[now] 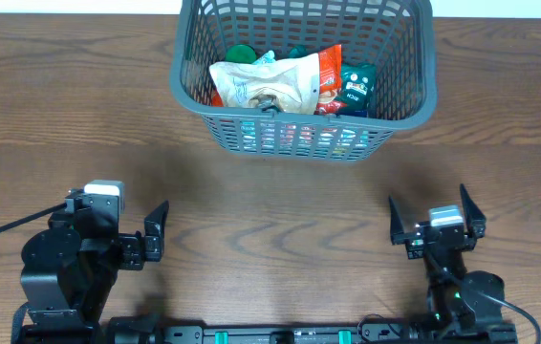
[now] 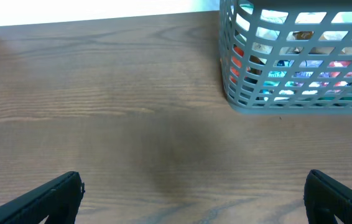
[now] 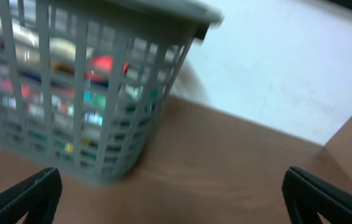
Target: Pack container
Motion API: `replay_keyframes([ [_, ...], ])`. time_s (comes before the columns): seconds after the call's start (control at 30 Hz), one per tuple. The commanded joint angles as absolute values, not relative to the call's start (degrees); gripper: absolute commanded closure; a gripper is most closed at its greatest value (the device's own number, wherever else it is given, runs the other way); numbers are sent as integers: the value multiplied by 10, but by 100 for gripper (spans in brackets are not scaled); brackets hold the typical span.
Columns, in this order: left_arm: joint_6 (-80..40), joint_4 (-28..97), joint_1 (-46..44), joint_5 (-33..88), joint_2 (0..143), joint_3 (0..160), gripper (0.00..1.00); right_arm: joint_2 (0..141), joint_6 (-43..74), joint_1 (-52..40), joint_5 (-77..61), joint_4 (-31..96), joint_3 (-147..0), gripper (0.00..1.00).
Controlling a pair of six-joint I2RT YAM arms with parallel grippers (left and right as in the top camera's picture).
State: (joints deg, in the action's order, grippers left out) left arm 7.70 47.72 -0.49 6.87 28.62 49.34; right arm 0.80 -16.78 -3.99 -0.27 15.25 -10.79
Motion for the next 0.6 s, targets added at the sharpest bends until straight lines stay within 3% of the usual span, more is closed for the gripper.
replay_keyframes([
  [0.0,78,477,-4,62,287,497,1,3,-159,-45,1,173,-86,1],
  [0.2,78,477,-4,62,287,497,2,3,-39,-44,27,200,-60,1],
  [0.57,78,477,-4,62,287,497,1,3,-24,-42,41,199,-60,1],
])
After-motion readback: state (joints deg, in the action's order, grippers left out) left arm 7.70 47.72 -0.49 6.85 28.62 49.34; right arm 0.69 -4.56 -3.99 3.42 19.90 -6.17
